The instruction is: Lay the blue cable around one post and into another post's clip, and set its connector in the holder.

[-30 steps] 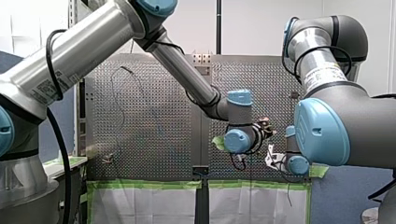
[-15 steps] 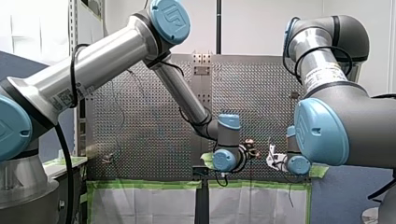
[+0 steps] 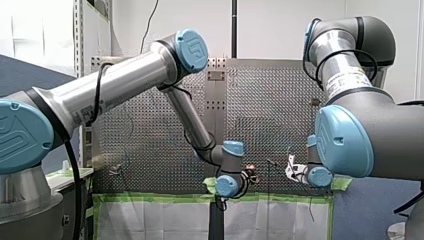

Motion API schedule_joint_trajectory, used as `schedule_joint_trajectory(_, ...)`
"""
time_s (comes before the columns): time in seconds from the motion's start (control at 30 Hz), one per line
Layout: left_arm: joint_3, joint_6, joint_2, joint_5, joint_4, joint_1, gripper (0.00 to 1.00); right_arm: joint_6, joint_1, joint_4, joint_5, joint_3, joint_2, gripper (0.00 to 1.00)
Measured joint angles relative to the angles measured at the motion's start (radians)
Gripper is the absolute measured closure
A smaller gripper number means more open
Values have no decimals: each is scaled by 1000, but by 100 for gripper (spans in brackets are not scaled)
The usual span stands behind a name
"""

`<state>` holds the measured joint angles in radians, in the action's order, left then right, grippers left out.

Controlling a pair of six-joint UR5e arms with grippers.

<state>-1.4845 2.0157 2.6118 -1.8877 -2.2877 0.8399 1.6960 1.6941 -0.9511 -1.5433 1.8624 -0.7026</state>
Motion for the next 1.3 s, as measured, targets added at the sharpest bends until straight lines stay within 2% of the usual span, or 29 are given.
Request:
schedule_joint_trajectory(0.33, 6, 23, 83, 20, -8, 2, 0, -1, 0, 3, 0, -3, 0, 100)
schedule_joint_trajectory(0.57, 7, 40, 144, 4, 19, 8, 0, -2, 0, 6, 0, -3, 0, 100)
schedule_joint_trajectory(0.77, 7, 33, 196, 2, 42, 16, 0, -1, 0, 6, 0, -3, 0, 100)
schedule_joint_trajectory(1.07, 14, -21, 271, -16, 36, 33, 0, -1, 0, 5, 0, -4, 0, 100)
schedule_joint_trajectory(1.3, 15, -76, 239, -60, -10, 46, 0, -1, 0, 3, 0, -4, 0, 100)
